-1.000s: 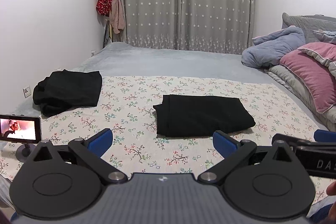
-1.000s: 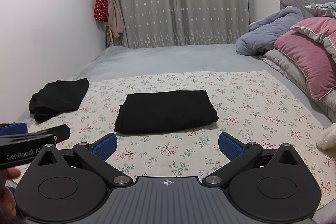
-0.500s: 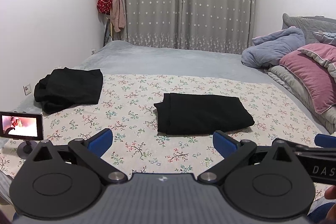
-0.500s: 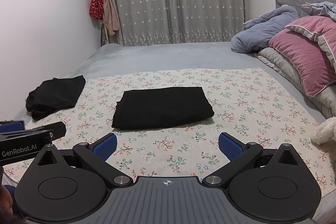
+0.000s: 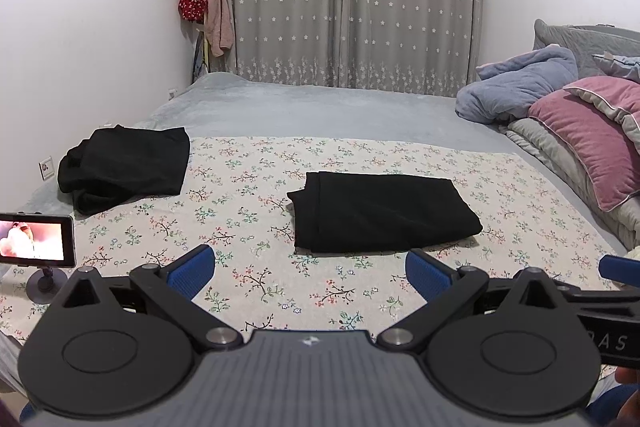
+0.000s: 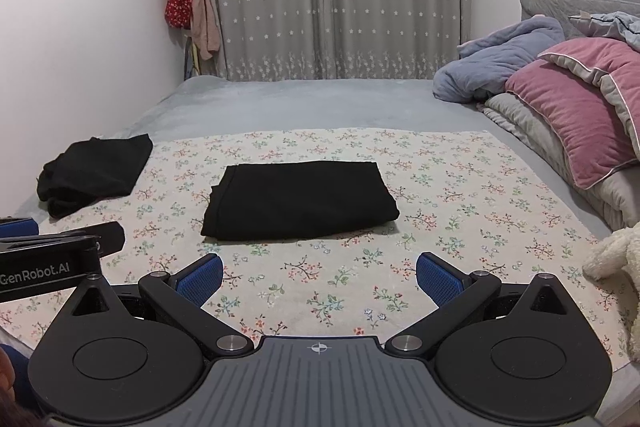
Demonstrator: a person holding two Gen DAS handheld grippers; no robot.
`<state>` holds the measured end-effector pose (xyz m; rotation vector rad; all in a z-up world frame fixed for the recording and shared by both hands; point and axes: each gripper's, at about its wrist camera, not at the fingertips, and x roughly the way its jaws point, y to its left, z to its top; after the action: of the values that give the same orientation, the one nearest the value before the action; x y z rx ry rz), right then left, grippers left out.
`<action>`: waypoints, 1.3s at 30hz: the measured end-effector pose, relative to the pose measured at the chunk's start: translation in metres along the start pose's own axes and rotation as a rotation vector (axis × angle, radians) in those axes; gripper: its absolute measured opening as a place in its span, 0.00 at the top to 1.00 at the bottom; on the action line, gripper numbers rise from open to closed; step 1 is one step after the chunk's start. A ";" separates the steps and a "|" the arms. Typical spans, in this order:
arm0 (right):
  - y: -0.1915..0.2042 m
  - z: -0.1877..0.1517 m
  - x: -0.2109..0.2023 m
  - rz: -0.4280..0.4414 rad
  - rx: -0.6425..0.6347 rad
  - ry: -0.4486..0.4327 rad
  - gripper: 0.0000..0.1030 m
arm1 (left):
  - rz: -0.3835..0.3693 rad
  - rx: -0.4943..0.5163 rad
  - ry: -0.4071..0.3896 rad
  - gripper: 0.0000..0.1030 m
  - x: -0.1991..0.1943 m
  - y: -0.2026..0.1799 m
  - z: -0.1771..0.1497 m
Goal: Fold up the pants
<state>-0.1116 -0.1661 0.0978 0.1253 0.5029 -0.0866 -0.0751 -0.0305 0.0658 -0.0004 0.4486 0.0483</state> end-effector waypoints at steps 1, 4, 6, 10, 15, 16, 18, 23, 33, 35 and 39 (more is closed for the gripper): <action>0.000 0.000 0.000 -0.003 -0.001 0.000 0.00 | -0.002 0.003 0.000 0.00 0.000 -0.001 0.000; 0.001 0.000 0.001 -0.010 0.002 0.000 0.00 | -0.008 0.008 -0.001 0.00 0.000 -0.002 0.001; 0.000 0.000 0.001 -0.012 0.003 0.000 0.00 | -0.011 0.007 0.001 0.00 0.001 -0.001 0.001; -0.001 -0.001 0.000 -0.018 0.002 -0.003 0.00 | -0.017 0.006 0.009 0.00 0.003 0.000 0.001; -0.001 -0.002 0.001 -0.024 0.003 0.001 0.00 | -0.008 0.019 0.002 0.00 0.005 -0.003 0.001; -0.001 -0.002 0.002 -0.025 0.002 0.002 0.00 | -0.005 0.024 -0.001 0.00 0.005 -0.004 0.001; -0.001 -0.002 0.002 -0.028 0.000 0.003 0.00 | -0.002 0.029 -0.003 0.00 0.005 -0.004 0.001; -0.001 -0.002 0.003 -0.030 0.001 0.002 0.00 | -0.001 0.031 -0.003 0.00 0.004 -0.006 0.000; -0.002 -0.003 0.005 -0.028 0.005 0.004 0.00 | -0.002 0.030 0.002 0.00 0.004 -0.007 0.000; -0.002 -0.003 0.005 -0.028 0.005 0.005 0.00 | -0.002 0.030 0.003 0.00 0.004 -0.007 0.000; -0.002 -0.003 0.005 -0.028 0.004 0.005 0.00 | 0.000 0.031 0.002 0.00 0.004 -0.007 0.000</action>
<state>-0.1091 -0.1682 0.0932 0.1230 0.5097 -0.1143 -0.0713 -0.0372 0.0638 0.0303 0.4515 0.0415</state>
